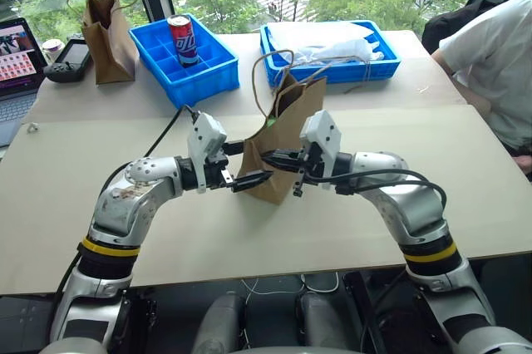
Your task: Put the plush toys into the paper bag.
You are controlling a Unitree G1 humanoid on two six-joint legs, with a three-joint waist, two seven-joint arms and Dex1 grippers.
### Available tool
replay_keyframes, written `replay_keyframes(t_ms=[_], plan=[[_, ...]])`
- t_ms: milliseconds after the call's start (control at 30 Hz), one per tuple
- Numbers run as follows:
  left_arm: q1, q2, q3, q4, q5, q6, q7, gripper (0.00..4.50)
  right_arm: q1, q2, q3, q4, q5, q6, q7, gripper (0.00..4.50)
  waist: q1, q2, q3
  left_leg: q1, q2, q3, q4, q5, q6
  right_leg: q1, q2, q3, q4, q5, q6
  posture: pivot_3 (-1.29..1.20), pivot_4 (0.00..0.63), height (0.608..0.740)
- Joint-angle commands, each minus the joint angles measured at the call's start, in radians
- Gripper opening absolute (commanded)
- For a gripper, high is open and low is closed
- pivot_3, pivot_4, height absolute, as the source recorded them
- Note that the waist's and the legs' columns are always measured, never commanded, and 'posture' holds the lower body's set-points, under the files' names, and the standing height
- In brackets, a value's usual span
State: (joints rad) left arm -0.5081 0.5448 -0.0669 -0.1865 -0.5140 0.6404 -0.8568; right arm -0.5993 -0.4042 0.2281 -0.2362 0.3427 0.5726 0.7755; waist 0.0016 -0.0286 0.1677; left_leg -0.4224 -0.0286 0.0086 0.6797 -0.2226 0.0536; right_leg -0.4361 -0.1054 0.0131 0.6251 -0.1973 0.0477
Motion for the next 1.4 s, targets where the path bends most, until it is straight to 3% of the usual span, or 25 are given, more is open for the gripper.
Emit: replay_keyframes(t_ms=[33, 200, 333, 433, 700, 800, 967, 1167, 1400], plan=[[-0.024, 0.025, 0.017, -0.013, 0.001, -0.005, -0.021, 4.50, -0.040, 0.023, 0.001, 0.007, -0.014, -0.009, -0.015, 0.02, -0.003, 0.000, 0.000, 0.000, 0.000, 0.000, 0.000, 0.000, 0.000, 0.000, 0.000, 0.000, 0.000, 0.000, 0.000, 0.00, 0.150, 0.740], [-0.023, 0.020, -0.001, -0.017, 0.009, -0.009, -0.020, 4.50, -0.064, 0.060, 0.018, 0.028, -0.029, -0.013, -0.020, 0.02, -0.004, 0.000, 0.000, 0.000, 0.000, 0.000, 0.000, 0.000, 0.000, 0.000, 0.000, 0.000, 0.000, 0.000, 0.000, 0.00, 0.150, 0.740], [-0.026, 0.019, -0.009, -0.012, 0.025, -0.025, -0.021, 4.50, -0.054, 0.026, 0.029, 0.021, -0.054, -0.002, -0.008, 0.02, -0.004, 0.000, 0.000, 0.000, 0.000, 0.000, 0.000, 0.000, 0.000, 0.000, 0.000, 0.000, 0.000, 0.000, 0.000, 0.00, 0.150, 0.740], [-0.033, 0.013, 0.004, 0.010, 0.022, -0.031, -0.024, 3.79, -0.040, -0.019, 0.011, -0.027, -0.042, 0.030, 0.005, 0.00, -0.003, 0.000, 0.000, 0.000, 0.000, 0.000, 0.000, 0.000, 0.000, 0.000, 0.000, 0.000, 0.000, 0.000, 0.000, 0.00, 0.150, 0.740], [-0.074, 0.008, -0.030, 0.090, 0.072, -0.100, -0.064, 1.04, -0.040, -0.094, -0.046, -0.160, 0.027, 0.152, 0.022, 0.00, -0.002, 0.000, 0.000, 0.000, 0.000, 0.000, 0.000, 0.000, 0.000, 0.000, 0.000, 0.000, 0.000, 0.000, 0.000, 0.00, 0.150, 0.740], [-0.093, 0.007, -0.041, 0.122, 0.095, -0.144, -0.092, 0.08, -0.047, -0.131, -0.121, -0.256, 0.128, 0.260, 0.026, 0.00, -0.002, 0.000, 0.000, 0.000, 0.000, 0.000, 0.000, 0.000, 0.000, 0.000, 0.000, 0.000, 0.000, 0.000, 0.000, 0.00, 0.150, 0.740], [-0.129, 0.030, -0.063, 0.195, 0.141, -0.232, -0.177, 0.08, -0.054, -0.219, -0.290, -0.381, 0.343, 0.451, 0.024, 0.00, 0.005, 0.000, 0.000, 0.000, 0.000, 0.000, 0.000, 0.000, 0.000, 0.001, -0.001, 0.000, -0.001, 0.000, 0.000, 0.00, 0.150, 0.740], [-0.325, 0.058, -0.066, 0.427, 0.168, -0.482, -0.441, 0.08, 0.103, -0.490, -0.504, -0.450, 0.576, 0.674, 0.102, 0.00, 0.016, 0.000, 0.000, -0.002, 0.000, -0.001, 0.000, 0.000, 0.001, 0.002, -0.001, -0.002, -0.004, 0.000, 0.000, 0.00, 0.150, 0.740], [-0.532, 0.049, -0.043, 0.718, 0.168, -0.674, -0.679, 0.08, 0.300, -0.629, -0.588, -0.437, 0.565, 0.636, 0.113, 0.00, 0.008, 0.000, 0.000, -0.003, 0.001, 0.002, 0.001, -0.003, 0.005, 0.004, -0.002, -0.002, -0.011, 0.000, 0.000, 0.00, 0.150, 0.740]])
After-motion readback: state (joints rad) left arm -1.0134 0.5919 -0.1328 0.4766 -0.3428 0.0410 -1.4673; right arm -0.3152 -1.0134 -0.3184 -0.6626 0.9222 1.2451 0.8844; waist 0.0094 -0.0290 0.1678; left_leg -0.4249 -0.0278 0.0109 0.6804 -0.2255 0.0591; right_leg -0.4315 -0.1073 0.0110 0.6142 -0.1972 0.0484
